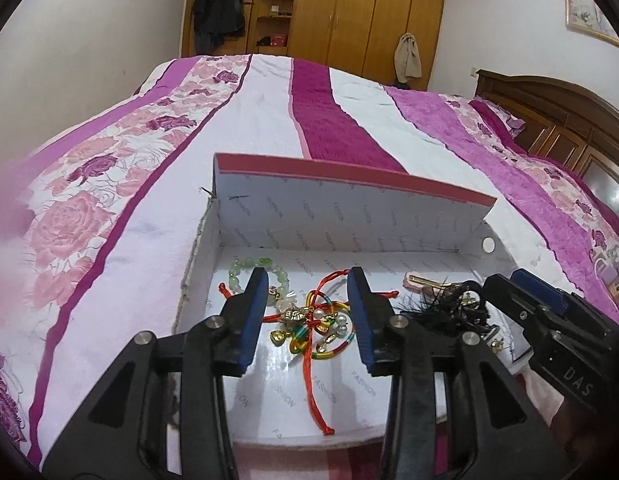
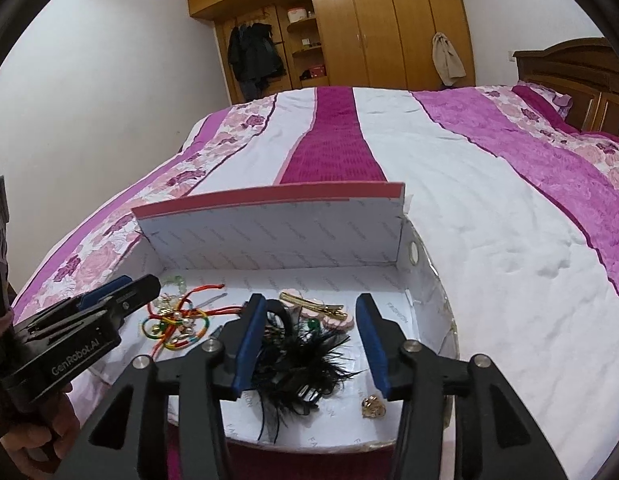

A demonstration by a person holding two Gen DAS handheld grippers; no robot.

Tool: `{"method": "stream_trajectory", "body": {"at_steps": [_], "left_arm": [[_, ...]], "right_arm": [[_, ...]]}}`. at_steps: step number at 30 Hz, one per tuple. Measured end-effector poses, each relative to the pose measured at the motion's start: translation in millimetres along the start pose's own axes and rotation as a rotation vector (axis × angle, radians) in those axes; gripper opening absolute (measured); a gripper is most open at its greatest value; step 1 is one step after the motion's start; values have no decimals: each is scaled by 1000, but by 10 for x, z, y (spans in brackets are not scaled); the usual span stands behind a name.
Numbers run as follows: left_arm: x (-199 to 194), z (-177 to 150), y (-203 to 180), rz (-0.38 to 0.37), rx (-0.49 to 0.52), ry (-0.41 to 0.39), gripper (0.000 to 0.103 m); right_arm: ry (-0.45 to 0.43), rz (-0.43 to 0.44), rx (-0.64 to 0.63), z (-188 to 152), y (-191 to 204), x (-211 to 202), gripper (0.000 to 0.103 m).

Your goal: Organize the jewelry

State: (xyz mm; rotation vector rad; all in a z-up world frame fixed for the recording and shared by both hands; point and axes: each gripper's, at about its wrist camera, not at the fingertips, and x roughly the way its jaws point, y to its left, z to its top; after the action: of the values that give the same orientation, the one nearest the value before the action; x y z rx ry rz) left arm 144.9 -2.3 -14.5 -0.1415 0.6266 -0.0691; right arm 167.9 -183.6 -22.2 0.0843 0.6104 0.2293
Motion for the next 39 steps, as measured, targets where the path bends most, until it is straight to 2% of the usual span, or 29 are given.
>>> {"method": "stream_trajectory", "body": {"at_steps": [12, 28, 33, 39], "left_arm": [[-500, -2, 12, -5, 2, -56, 33], [-1172, -231, -51, -14, 26, -118, 34], [-1306, -360, -96, 4, 51, -137, 42], [-1421, -492, -140, 21, 74, -148, 59]], "right_arm": [[-63, 28, -14, 22, 186, -493, 53], [-129, 47, -32, -255, 370, -1241, 56], [-153, 42, -37, -367, 404, -1431, 62], [-173, 29, -43, -478, 427, -1575, 75]]}}
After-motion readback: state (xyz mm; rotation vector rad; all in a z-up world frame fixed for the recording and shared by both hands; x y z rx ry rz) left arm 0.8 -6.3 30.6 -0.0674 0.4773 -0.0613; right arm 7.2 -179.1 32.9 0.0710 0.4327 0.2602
